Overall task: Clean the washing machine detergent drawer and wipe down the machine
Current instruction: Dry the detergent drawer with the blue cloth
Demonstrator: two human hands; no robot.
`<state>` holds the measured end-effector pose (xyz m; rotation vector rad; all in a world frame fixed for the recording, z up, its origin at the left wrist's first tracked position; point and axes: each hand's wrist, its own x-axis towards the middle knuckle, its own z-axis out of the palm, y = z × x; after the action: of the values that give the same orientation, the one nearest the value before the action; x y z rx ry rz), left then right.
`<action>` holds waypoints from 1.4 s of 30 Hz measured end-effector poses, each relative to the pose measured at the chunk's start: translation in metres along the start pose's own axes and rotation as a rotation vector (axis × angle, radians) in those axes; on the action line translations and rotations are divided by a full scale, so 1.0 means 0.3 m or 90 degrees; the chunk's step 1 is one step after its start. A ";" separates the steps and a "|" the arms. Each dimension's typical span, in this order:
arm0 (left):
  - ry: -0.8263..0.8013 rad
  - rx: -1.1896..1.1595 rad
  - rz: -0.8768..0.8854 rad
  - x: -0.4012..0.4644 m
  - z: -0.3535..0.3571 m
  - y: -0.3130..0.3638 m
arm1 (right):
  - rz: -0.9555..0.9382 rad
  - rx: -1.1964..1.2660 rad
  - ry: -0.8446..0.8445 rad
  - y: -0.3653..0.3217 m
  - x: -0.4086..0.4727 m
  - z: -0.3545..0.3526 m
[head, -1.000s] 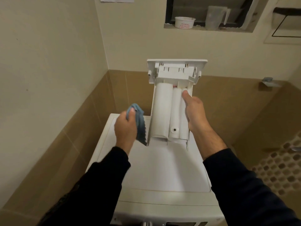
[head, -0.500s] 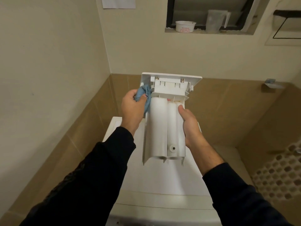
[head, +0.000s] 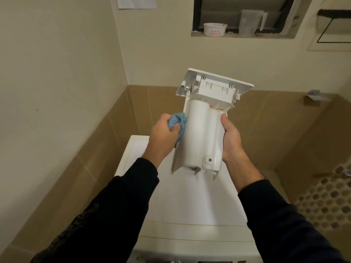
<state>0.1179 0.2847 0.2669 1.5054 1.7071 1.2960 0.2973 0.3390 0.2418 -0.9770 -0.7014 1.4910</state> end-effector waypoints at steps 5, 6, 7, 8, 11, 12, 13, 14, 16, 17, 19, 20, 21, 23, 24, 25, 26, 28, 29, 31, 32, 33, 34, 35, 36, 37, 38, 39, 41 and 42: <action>-0.032 -0.007 -0.003 -0.086 0.019 -0.058 | -0.033 -0.018 -0.005 -0.051 0.014 -0.016; -0.031 -0.013 -0.001 -0.103 0.022 -0.066 | -0.037 -0.023 -0.009 -0.057 0.017 -0.018; -0.029 -0.018 -0.001 -0.121 0.025 -0.075 | -0.042 -0.026 -0.013 -0.062 0.017 -0.019; -0.027 -0.015 -0.003 -0.137 0.028 -0.086 | -0.048 -0.034 -0.014 -0.066 0.018 -0.020; -0.041 0.019 -0.023 -0.170 0.033 -0.133 | -0.079 -0.098 -0.012 -0.077 0.013 -0.014; -0.045 0.029 -0.032 -0.175 0.029 -0.146 | -0.090 -0.122 -0.013 -0.077 0.013 -0.011; -0.037 0.030 -0.039 -0.175 0.023 -0.149 | -0.101 -0.142 -0.014 -0.076 0.011 -0.006; -0.015 0.021 -0.043 -0.168 0.012 -0.143 | -0.109 -0.157 -0.013 -0.075 0.007 0.002; 0.056 -0.005 -0.021 -0.138 -0.018 -0.094 | -0.118 -0.184 -0.011 -0.064 0.000 0.022; 0.103 -0.016 0.004 -0.114 -0.036 -0.057 | -0.120 -0.206 -0.015 -0.056 -0.004 0.030; 0.195 -0.044 0.061 -0.055 -0.075 0.027 | -0.137 -0.257 -0.023 -0.034 -0.018 0.051; 0.229 -0.054 0.087 -0.024 -0.091 0.065 | -0.148 -0.282 -0.023 -0.021 -0.034 0.064; 0.253 -0.056 0.110 0.006 -0.101 0.098 | -0.156 -0.307 -0.023 -0.007 -0.051 0.076; 0.272 -0.025 0.146 0.051 -0.103 0.146 | -0.168 -0.335 -0.026 0.025 -0.078 0.101; 0.276 0.008 0.163 0.067 -0.097 0.159 | -0.174 -0.340 -0.025 0.042 -0.089 0.116; 0.282 0.048 0.182 0.082 -0.087 0.167 | -0.176 -0.344 -0.023 0.055 -0.098 0.131; 0.287 0.087 0.199 0.094 -0.074 0.173 | -0.167 -0.347 -0.021 0.068 -0.106 0.144; 0.278 0.147 0.212 0.109 -0.039 0.183 | -0.138 -0.362 -0.023 0.089 -0.118 0.164; 0.259 0.175 0.221 0.110 -0.019 0.187 | -0.123 -0.370 -0.025 0.094 -0.124 0.173; 0.188 0.240 0.273 0.102 0.022 0.192 | -0.094 -0.379 -0.034 0.092 -0.129 0.187; 0.150 0.271 0.304 0.100 0.035 0.187 | -0.079 -0.382 -0.036 0.090 -0.125 0.191; 0.121 0.293 0.321 0.100 0.037 0.180 | -0.067 -0.390 -0.036 0.084 -0.121 0.190; 0.102 0.307 0.324 0.105 0.028 0.168 | -0.060 -0.400 -0.033 0.078 -0.117 0.188; 0.088 0.313 0.322 0.112 0.015 0.152 | -0.058 -0.409 -0.029 0.072 -0.113 0.181; 0.074 0.314 0.325 0.116 -0.001 0.134 | -0.054 -0.417 -0.025 0.068 -0.108 0.175; 0.057 0.311 0.328 0.116 -0.016 0.116 | -0.043 -0.423 -0.022 0.067 -0.103 0.171; 0.044 0.305 0.331 0.110 -0.029 0.102 | -0.031 -0.424 -0.017 0.067 -0.099 0.168; 0.038 0.294 0.329 0.102 -0.038 0.087 | -0.019 -0.422 -0.015 0.067 -0.099 0.168; 0.053 0.271 0.309 0.088 -0.047 0.065 | 0.007 -0.407 -0.016 0.070 -0.097 0.168; 0.067 0.262 0.291 0.085 -0.052 0.053 | 0.016 -0.401 -0.016 0.074 -0.095 0.169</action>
<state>0.1054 0.3027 0.2925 2.2001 1.8448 1.3066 0.2417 0.3125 0.2519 -1.4391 -1.2206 1.3239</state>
